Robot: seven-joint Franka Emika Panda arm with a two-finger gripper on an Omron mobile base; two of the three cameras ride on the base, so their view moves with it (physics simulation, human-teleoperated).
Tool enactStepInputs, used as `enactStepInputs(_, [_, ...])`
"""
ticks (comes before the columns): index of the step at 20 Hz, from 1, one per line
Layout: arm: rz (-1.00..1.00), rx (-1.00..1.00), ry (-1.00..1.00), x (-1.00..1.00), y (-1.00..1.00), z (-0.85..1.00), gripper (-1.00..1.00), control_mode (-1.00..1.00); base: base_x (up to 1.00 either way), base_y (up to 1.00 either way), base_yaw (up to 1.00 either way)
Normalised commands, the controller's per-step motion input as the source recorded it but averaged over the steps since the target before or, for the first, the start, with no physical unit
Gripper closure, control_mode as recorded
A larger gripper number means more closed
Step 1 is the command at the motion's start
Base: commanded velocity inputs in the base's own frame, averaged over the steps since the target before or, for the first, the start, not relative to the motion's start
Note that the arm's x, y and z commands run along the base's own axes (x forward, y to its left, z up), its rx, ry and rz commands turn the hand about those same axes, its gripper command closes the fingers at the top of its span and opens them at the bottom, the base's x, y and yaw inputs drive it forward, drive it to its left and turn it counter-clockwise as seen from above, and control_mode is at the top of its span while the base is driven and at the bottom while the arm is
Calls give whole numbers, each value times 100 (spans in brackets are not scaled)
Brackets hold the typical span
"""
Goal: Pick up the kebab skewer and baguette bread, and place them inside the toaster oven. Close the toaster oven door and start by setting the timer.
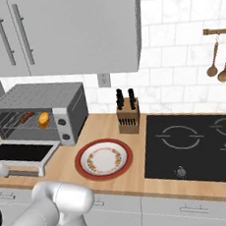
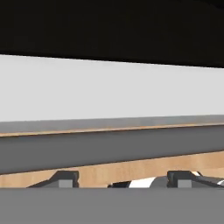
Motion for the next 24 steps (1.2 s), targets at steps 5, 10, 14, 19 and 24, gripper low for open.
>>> enactStepInputs(5, [1, 0, -25, 75, -36, 19, -100, -100, 0, 0, 0])
enactStepInputs(10, [3, 0, -26, 92, -40, 19, -100, -100, 0, 0, 0])
enactStepInputs(14, [5, 0, -29, 93, -40, 16, -100, -100, 0, 0, 0])
enactStepInputs(19, [8, 2, -28, 94, -40, 1, -100, -100, 0, 0, 0])
enactStepInputs(24, [11, 6, -29, 100, -39, 0, -100, -100, 0, 0, 0])
